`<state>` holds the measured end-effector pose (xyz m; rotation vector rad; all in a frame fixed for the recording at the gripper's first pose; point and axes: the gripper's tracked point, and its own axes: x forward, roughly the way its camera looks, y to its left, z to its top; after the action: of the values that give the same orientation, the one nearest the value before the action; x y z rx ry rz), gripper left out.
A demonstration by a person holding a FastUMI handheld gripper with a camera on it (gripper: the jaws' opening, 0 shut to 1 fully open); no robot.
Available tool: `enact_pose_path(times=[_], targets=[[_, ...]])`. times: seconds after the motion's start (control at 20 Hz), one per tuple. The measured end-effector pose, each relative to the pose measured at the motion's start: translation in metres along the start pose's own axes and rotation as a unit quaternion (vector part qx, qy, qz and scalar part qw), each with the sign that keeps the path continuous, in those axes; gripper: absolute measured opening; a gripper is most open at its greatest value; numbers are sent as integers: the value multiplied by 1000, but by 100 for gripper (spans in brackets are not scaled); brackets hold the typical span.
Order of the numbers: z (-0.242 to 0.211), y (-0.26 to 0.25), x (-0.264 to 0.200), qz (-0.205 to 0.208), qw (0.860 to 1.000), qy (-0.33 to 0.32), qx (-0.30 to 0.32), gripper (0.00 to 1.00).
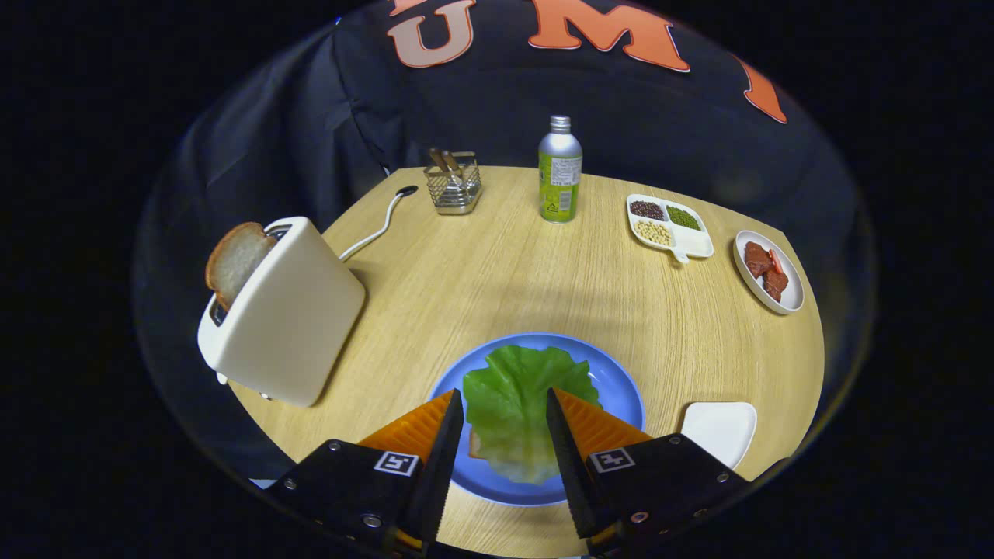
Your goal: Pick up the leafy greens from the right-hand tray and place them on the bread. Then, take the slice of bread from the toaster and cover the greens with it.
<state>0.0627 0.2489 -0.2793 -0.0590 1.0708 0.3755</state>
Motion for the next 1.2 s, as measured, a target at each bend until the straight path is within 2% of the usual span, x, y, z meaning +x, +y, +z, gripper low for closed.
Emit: enact_pose_path(times=[0.25,0.4,0.55,0.7,0.85,1.2], targets=[[25,49,-21,21,999,-17,-33,79],[33,89,-27,54,998,-12,-34,80],[48,114,-34,63,997,-16,-43,81],[60,145,-46,89,995,-13,-45,85],[76,167,-55,89,995,-20,-49,91],[90,226,-65,114,991,20,-62,94]])
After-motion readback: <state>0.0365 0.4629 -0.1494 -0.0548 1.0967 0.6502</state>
